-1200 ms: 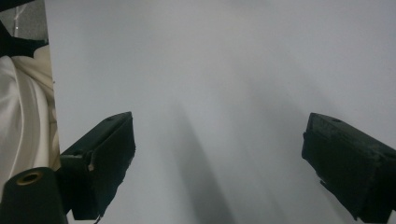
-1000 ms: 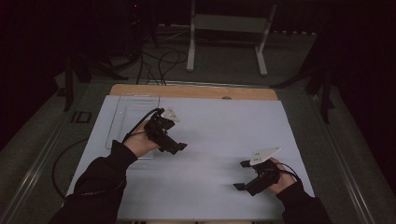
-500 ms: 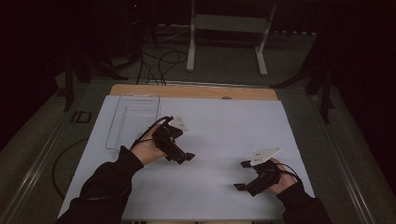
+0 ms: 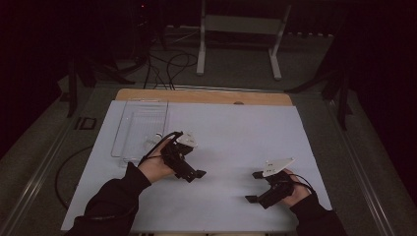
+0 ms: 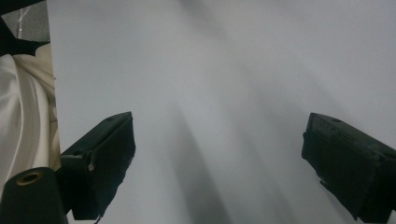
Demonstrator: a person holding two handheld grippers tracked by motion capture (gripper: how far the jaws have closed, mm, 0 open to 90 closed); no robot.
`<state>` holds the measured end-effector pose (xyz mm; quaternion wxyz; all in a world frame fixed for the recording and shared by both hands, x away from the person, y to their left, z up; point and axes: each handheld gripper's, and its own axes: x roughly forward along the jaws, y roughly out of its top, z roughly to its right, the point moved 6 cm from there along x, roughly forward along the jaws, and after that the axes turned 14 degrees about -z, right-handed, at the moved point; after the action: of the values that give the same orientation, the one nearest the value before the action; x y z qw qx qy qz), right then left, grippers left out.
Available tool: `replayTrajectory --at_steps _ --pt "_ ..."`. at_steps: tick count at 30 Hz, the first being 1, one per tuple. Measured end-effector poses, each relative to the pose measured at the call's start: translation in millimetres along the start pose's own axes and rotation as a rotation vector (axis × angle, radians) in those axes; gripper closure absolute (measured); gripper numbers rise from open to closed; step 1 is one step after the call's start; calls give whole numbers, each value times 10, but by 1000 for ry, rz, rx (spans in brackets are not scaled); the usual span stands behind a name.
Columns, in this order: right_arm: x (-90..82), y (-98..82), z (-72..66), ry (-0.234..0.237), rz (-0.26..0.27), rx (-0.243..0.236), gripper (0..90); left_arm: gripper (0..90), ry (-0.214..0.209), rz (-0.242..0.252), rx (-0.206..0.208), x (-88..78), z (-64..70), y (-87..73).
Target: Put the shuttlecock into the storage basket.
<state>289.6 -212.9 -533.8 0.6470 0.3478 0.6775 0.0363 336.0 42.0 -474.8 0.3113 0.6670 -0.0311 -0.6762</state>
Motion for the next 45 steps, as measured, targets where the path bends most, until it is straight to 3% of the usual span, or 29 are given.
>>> replayTrajectory --at_steps 8,23,32,45 --pt "11 -13 -4 -2 10 7 91 0 -17 17 -3 25 62 -160" --pt "39 -38 -4 -23 15 14 89 0 -35 4 7 125 141 -489" --pt "18 -75 -6 -28 19 19 89 0 -46 18 -26 140 107 -710" --pt "9 -151 23 -52 31 19 89 0 -16 25 -62 111 63 -1006"
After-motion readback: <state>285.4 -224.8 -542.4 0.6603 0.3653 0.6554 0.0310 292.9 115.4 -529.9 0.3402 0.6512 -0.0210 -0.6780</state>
